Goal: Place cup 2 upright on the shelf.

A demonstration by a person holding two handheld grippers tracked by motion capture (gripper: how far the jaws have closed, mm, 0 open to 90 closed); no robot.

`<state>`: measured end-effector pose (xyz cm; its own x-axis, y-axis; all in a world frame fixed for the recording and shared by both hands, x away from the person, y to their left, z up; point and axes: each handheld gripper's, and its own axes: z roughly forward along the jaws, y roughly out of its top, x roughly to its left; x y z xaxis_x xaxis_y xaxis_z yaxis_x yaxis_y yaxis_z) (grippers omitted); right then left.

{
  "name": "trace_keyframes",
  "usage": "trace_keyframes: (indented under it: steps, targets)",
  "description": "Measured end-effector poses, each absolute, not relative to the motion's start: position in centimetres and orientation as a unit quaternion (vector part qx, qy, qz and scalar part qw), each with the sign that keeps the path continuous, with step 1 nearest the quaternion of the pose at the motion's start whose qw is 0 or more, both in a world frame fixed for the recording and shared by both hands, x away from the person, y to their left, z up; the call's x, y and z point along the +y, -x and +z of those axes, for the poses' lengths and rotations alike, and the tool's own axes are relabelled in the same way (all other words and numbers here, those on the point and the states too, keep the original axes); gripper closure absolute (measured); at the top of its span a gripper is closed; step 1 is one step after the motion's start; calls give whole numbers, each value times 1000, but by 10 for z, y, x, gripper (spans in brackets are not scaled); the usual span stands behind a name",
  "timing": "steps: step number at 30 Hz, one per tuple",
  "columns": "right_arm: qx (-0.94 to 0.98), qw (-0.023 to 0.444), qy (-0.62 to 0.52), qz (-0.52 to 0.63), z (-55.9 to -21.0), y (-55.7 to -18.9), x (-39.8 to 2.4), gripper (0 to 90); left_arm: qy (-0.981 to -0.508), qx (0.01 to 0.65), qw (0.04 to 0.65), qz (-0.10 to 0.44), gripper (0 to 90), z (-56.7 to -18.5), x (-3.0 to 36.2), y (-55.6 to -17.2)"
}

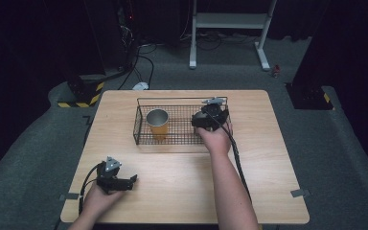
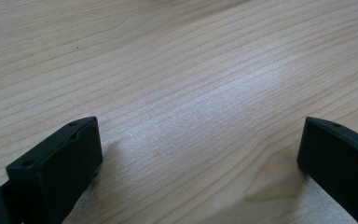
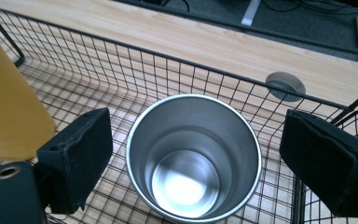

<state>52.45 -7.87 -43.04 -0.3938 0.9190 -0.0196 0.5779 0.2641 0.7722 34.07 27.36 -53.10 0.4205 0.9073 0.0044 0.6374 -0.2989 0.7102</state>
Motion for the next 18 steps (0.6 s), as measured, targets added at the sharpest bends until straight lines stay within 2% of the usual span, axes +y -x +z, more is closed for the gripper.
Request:
trace_keyframes:
  steps: [12, 18]
  targets:
    - [744, 251, -478, 394, -413, -503, -85, 101, -778, 496, 323, 209, 3, -531, 274, -341]
    - [740, 252, -475, 403, -415, -493, -93, 101, -778, 496, 323, 209, 3, -531, 274, -341]
